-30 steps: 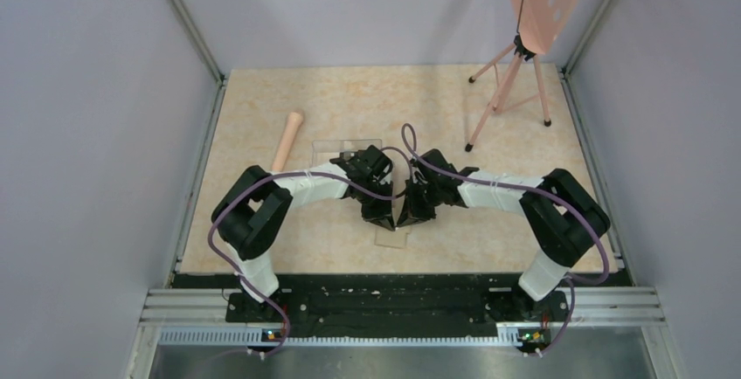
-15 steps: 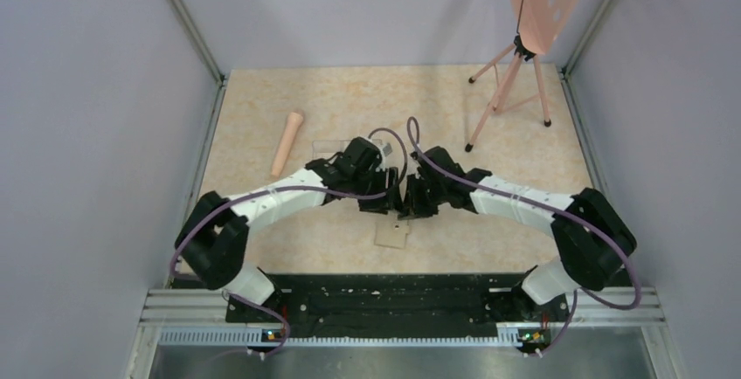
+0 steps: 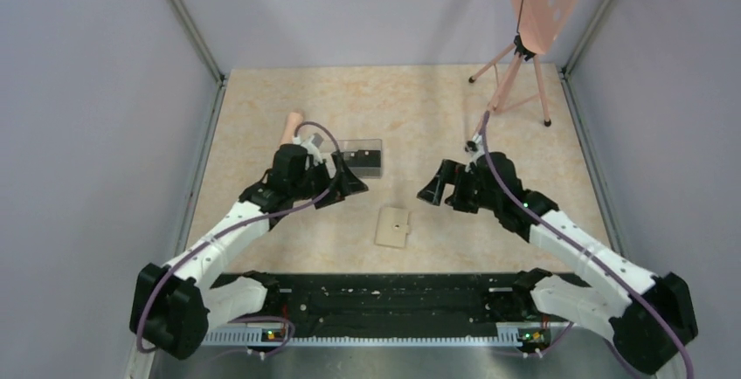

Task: Put the credit cards into the card holder
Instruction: Reset both arms

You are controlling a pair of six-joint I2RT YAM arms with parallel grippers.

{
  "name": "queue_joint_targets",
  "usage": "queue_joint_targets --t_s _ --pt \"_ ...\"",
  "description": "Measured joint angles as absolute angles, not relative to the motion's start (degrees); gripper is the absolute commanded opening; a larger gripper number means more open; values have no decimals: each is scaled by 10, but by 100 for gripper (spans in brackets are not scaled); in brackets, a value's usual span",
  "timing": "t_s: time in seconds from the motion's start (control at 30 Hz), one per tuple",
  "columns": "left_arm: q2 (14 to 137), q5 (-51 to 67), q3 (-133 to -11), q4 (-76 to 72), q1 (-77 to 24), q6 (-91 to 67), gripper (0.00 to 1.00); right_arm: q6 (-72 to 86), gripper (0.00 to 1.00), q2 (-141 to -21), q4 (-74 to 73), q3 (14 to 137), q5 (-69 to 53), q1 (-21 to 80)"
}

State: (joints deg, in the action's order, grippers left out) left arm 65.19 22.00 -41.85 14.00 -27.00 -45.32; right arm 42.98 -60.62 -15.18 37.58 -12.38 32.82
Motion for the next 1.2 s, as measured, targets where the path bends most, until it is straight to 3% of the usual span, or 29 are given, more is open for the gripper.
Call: queue_joint_targets --t_s 0.27,0.63,0.8,1.0,1.2 --pt "562 216 -360 155 -108 -432 95 363 99 -446 -183 366 7 272" --pt "522 -23 -343 133 -90 -239 95 231 99 -493 -176 334 157 166" --pt "524 -88 -269 31 -89 -127 95 159 99 -515 -46 230 190 122" --pt "566 -128 -141 -145 -89 -63 94 56 99 -555 221 74 223 113" --pt "655 -139 -138 -273 -89 -25 94 23 99 -633 376 70 224 78"
